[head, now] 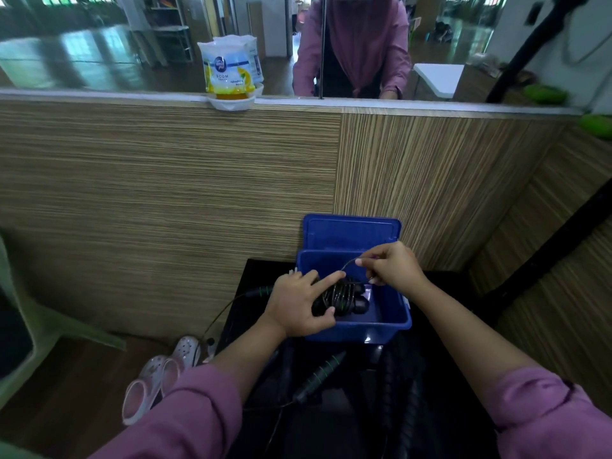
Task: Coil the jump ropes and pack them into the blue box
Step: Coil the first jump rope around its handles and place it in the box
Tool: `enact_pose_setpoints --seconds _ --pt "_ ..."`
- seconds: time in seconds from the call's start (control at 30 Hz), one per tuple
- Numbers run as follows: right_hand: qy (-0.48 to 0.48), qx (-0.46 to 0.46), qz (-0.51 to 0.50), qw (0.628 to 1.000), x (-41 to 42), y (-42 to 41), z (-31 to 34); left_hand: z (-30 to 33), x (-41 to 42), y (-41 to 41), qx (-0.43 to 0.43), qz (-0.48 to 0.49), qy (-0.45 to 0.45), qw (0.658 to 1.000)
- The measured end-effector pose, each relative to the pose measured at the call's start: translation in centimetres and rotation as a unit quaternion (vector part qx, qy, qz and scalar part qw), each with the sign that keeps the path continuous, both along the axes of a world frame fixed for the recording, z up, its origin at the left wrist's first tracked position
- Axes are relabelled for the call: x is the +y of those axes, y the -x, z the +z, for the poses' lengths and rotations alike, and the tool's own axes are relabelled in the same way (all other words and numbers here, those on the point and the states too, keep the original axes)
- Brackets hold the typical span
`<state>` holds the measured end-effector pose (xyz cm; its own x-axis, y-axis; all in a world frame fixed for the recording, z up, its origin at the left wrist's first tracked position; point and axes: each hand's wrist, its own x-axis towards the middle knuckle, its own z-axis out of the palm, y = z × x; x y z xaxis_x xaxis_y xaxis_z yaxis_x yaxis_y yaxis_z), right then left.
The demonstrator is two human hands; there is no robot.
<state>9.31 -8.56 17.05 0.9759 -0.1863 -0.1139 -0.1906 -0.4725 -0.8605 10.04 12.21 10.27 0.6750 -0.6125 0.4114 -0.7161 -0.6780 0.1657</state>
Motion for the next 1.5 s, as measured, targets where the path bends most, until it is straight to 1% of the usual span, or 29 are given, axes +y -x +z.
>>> enact_pose_setpoints --seconds 0.07,0.17,0.3,0.4,0.5,0.67,0.77,0.83,0.9,0.97,1.03,1.2,1.37,1.5 --pt "-0.036 0.043 -0.040 0.998 0.3 -0.4 -0.1 -0.1 -0.2 0.2 0.011 0.042 0.006 0.999" --pt "-0.082 0.074 -0.089 0.990 0.7 -0.6 -0.8 0.1 -0.9 0.4 0.019 0.080 0.025 0.996" --pt "-0.145 0.094 -0.109 0.979 1.0 -0.7 -1.6 0.3 -1.4 0.5 0.020 0.127 0.023 0.991" --pt "-0.210 0.109 -0.127 0.963 1.7 -0.5 -1.5 0.3 -1.7 0.3 0.022 0.169 0.021 0.985" --pt "-0.255 0.096 -0.149 0.951 2.2 -0.3 -1.5 0.3 -1.9 0.2 0.019 0.190 0.018 0.981" --pt "-0.259 0.045 -0.195 0.945 2.5 -0.3 -2.3 0.7 -2.2 -0.1 0.022 0.218 0.022 0.975" --pt "-0.267 0.033 -0.181 0.946 2.5 -0.3 -2.5 1.0 -2.2 -0.3 0.024 0.229 0.032 0.973" --pt "-0.280 0.048 -0.169 0.944 2.5 -0.1 -2.4 1.1 -2.1 -0.5 0.023 0.231 0.036 0.972" --pt "-0.353 0.051 -0.160 0.920 2.5 0.0 -2.4 1.1 -2.3 -0.6 0.024 0.229 0.036 0.973" --pt "-0.432 0.029 -0.144 0.890 2.6 0.1 -2.4 1.4 -2.3 -0.8 0.033 0.230 0.051 0.971" --pt "-0.460 -0.001 -0.140 0.877 2.8 0.2 -2.5 1.8 -2.2 -1.1 0.044 0.226 0.068 0.971" --pt "-0.463 -0.036 -0.131 0.876 2.9 0.1 -2.6 2.1 -1.8 -1.2 0.067 0.197 0.120 0.971" --pt "-0.458 -0.021 -0.095 0.884 2.7 0.2 -2.4 1.4 -1.0 -1.0 0.078 0.158 0.168 0.970" --pt "-0.446 0.003 -0.094 0.890 2.9 0.0 -2.1 0.9 -0.7 -0.8 0.081 0.128 0.193 0.969"
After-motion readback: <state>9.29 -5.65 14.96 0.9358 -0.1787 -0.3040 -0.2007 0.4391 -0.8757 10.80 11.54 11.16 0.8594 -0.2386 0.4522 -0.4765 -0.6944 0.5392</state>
